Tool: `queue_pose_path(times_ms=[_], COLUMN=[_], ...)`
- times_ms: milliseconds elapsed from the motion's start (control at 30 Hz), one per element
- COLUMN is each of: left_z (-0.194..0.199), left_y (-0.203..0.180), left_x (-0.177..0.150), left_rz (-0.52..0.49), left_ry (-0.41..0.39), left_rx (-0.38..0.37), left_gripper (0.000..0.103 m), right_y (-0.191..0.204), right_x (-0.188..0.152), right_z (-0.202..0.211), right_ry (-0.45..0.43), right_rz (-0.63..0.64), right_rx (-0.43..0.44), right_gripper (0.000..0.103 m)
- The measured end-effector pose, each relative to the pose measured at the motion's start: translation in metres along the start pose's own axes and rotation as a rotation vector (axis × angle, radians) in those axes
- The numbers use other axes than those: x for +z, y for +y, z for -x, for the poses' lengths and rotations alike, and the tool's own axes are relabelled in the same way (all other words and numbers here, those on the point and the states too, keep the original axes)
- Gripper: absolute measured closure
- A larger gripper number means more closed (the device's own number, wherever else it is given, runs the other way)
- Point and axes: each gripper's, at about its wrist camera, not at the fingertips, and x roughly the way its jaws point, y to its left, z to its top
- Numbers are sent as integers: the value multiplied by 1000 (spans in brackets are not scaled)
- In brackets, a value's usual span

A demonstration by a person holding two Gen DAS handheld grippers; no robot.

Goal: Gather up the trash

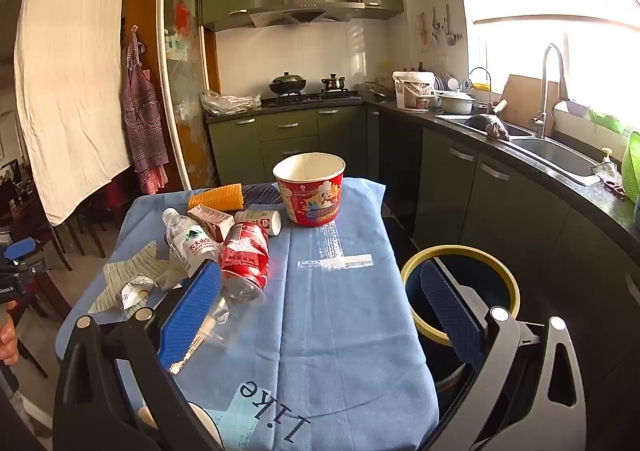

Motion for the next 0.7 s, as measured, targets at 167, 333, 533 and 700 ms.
queue_pose_path(times_ms=[167, 333, 533, 700], left_z=[0, 0, 0, 1], left_y=[-1, 0, 2, 0], left_x=[-1, 0, -1, 0], left_rz=[-1, 5, 9, 3], left_ry=[0, 3, 3, 2], left_rx=[0, -3, -3, -3], left_gripper=[6, 6, 6, 6], right_y=[1, 0, 0, 0], right_x=[0, 0, 0, -3], right_z=[-1, -1, -1, -4], right_ry=[7, 9, 9, 13], right_rz=[2, -2, -2, -4], right_rx=[-3, -1, -2, 0], right_gripper=[4, 4, 4, 4])
